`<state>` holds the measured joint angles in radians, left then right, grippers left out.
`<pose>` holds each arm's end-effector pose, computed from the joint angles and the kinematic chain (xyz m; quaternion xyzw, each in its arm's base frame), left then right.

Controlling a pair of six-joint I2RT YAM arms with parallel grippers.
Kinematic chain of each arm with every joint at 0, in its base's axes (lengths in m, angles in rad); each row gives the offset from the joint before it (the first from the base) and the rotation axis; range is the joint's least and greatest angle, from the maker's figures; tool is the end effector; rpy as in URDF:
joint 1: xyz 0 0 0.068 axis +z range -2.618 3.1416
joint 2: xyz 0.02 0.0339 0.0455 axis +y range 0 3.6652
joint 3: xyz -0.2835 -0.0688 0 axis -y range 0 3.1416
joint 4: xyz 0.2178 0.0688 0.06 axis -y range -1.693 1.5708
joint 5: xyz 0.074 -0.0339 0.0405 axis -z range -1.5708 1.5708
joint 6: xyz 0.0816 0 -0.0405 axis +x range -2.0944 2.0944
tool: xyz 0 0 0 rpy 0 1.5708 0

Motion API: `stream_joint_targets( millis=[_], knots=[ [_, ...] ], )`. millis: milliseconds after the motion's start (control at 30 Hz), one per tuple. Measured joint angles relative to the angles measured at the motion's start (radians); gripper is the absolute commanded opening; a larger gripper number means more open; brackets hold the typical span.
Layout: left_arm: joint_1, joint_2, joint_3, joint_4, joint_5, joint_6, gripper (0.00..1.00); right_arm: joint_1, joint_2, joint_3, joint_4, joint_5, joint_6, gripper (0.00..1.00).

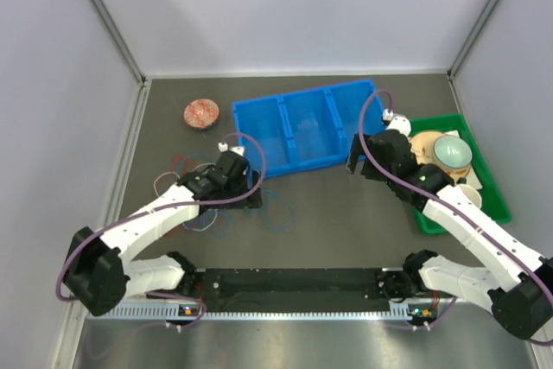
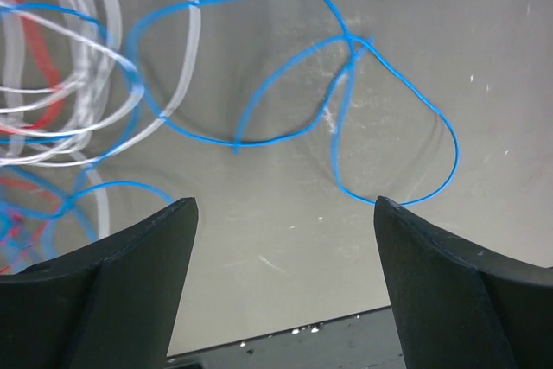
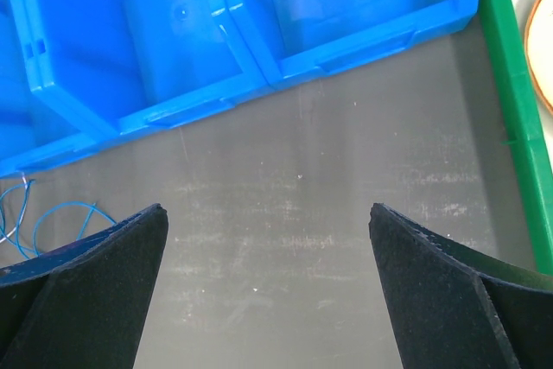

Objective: Untangle the cables

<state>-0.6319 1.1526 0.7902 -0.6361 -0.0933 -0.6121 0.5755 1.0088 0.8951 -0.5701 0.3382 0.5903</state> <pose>0.1771 -0.1202 0.2209 -0.0037 0.9584 -0.1279 0.2552 0.1902 0.0911 0.2929 0.0788 0.8898 0.1059 0.4368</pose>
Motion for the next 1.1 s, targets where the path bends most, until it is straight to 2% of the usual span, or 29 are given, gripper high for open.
stream_joint_targets(
  millis=[167, 267, 300, 333, 367, 633, 767, 967, 1100],
  knots=[
    [-0.082, 0.114, -0.012, 0.100, -0.026, -0.031, 0.82, 0.000, 0.000, -0.005, 0.001, -0.004, 0.009, 0.99],
    [-0.112, 0.204, -0.011, 0.149, -0.056, -0.045, 0.48, 0.000, 0.000, -0.005, 0.001, -0.004, 0.009, 0.99],
    [-0.122, 0.230, -0.011, 0.158, -0.068, -0.050, 0.19, 0.000, 0.000, -0.005, 0.001, -0.004, 0.009, 0.99],
    [-0.130, 0.249, -0.011, 0.166, -0.083, -0.052, 0.07, 0.000, 0.000, -0.005, 0.001, -0.004, 0.009, 0.99],
    [-0.138, 0.263, -0.011, 0.172, -0.095, -0.052, 0.00, 0.000, 0.000, -0.005, 0.001, -0.004, 0.009, 0.99],
    [-0.162, 0.267, 0.025, 0.193, -0.112, -0.048, 0.00, 0.000, -0.027, -0.005, -0.001, -0.013, 0.016, 0.99],
    [-0.174, 0.242, 0.058, 0.185, -0.054, -0.019, 0.00, 0.000, -0.055, -0.005, -0.001, -0.008, 0.016, 0.99],
    [-0.327, 0.232, 0.229, 0.167, 0.029, 0.059, 0.00, 0.000, -0.100, -0.025, -0.006, 0.032, 0.033, 0.99],
    [-0.369, 0.267, 0.319, 0.162, 0.050, 0.087, 0.00, 0.000, -0.174, -0.047, -0.030, 0.089, 0.047, 0.99]
  ],
)
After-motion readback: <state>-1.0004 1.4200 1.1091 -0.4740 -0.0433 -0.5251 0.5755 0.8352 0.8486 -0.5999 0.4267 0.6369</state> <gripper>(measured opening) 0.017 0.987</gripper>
